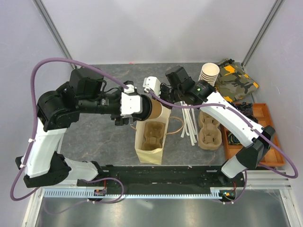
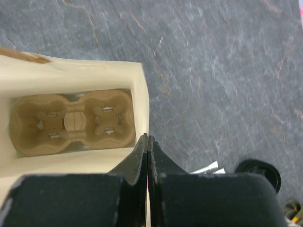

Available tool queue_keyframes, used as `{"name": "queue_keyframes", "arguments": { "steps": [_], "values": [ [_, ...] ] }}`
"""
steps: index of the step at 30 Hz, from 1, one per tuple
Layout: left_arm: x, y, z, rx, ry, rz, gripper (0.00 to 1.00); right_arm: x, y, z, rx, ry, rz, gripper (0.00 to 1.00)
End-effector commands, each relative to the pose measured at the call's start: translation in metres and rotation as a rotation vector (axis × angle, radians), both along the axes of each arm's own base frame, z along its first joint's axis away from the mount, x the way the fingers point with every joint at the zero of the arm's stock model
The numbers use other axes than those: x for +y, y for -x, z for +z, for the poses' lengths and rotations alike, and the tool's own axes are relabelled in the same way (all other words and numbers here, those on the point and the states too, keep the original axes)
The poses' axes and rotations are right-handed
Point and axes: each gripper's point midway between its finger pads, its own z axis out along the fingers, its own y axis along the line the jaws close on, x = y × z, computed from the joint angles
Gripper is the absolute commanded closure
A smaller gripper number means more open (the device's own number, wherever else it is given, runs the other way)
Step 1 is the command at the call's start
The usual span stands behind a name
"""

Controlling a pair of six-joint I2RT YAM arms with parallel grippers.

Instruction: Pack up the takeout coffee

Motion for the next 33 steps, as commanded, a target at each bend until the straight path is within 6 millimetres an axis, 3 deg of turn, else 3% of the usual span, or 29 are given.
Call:
{"name": "queue_keyframes", "arguments": {
  "steps": [1,5,11,19,22,29,33],
  "values": [
    [0.021,-0.006,-0.044,-0.003,-0.188,0.057,0.53,0.006,-0.002,0.026,-0.006,-0.066,-0.035,1.0],
    [0.025,-0.013,-0.056,-0.058,-0.183,0.088,0.53,0.007,0.002,0.025,0.037,-0.08,-0.048,1.0],
    [0.029,-0.014,-0.039,-0.115,-0.087,0.127,0.53,0.006,0.006,0.026,0.022,-0.104,-0.036,1.0],
    [0.026,-0.008,-0.04,-0.098,-0.103,0.084,0.54,0.009,0.002,0.029,0.019,-0.107,-0.045,1.0],
    [0.027,-0.011,-0.028,-0.102,-0.062,0.129,0.54,0.005,0.001,0.024,0.009,-0.094,-0.056,1.0],
    [0.048,-0.015,0.038,-0.12,0.156,0.315,0.56,-0.019,-0.004,0.002,-0.002,-0.045,-0.122,1.0],
    [0.078,-0.024,0.04,-0.157,0.143,0.462,0.55,-0.028,-0.009,-0.001,0.02,-0.051,-0.163,1.0]
  ]
}}
